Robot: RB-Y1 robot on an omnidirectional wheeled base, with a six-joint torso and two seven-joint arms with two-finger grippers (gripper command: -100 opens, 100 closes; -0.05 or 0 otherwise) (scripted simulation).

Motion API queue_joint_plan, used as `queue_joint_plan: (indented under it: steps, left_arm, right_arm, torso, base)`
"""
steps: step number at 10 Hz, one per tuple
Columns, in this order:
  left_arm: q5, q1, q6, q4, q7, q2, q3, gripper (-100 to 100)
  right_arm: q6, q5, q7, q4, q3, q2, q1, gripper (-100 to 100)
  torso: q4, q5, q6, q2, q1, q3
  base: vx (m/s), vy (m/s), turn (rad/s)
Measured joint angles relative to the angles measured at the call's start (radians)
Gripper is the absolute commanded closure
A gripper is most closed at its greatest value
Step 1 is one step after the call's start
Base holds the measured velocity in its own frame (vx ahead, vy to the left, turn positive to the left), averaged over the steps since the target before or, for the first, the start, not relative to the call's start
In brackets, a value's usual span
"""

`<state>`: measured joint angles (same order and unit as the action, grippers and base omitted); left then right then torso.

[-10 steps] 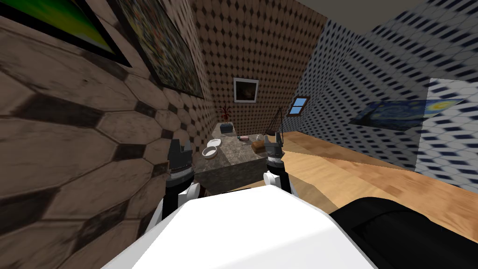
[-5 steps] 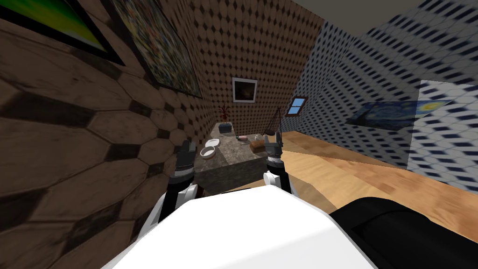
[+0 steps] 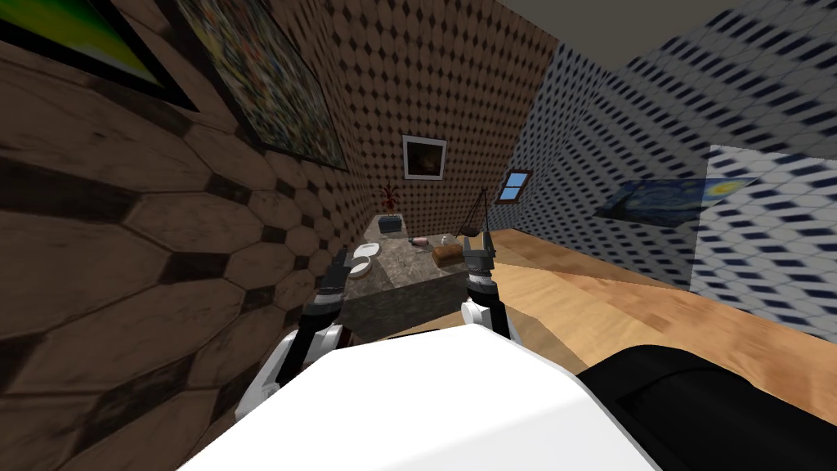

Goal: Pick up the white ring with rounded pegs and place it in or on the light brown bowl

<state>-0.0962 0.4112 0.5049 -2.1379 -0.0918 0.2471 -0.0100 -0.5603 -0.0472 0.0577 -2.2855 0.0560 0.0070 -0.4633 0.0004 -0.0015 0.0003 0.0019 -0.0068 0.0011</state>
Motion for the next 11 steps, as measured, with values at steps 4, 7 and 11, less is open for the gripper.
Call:
queue_joint_plan:
  steps: [4,7,11]
  left_arm:
    - [0.002,-0.018,-0.078,0.068,0.036,0.102,0.004,-100]
    - [0.003,-0.058,-0.167,0.15,0.074,0.202,0.01,-100]
    - [-0.002,-0.079,-0.252,0.238,0.11,0.314,0.025,-100]
  right_arm:
    - [0.0,0.0,0.0,0.0,0.0,0.0,0.0,0]
    - [0.0,0.0,0.0,0.0,0.0,0.0,0.0,0]
    - [0.0,0.0,0.0,0.0,0.0,0.0,0.0,0]
  torso:
    - [0.0,0.0,0.0,-0.001,0.001,0.0]
    - [0.0,0.0,0.0,0.0,-0.001,0.0]
    - [0.0,0.0,0.0,-0.002,0.001,-0.001]
  base:
    - [-0.02,-0.093,-0.049]
    - [-0.036,-0.123,-0.086]
    - [-0.01,-0.091,-0.05]
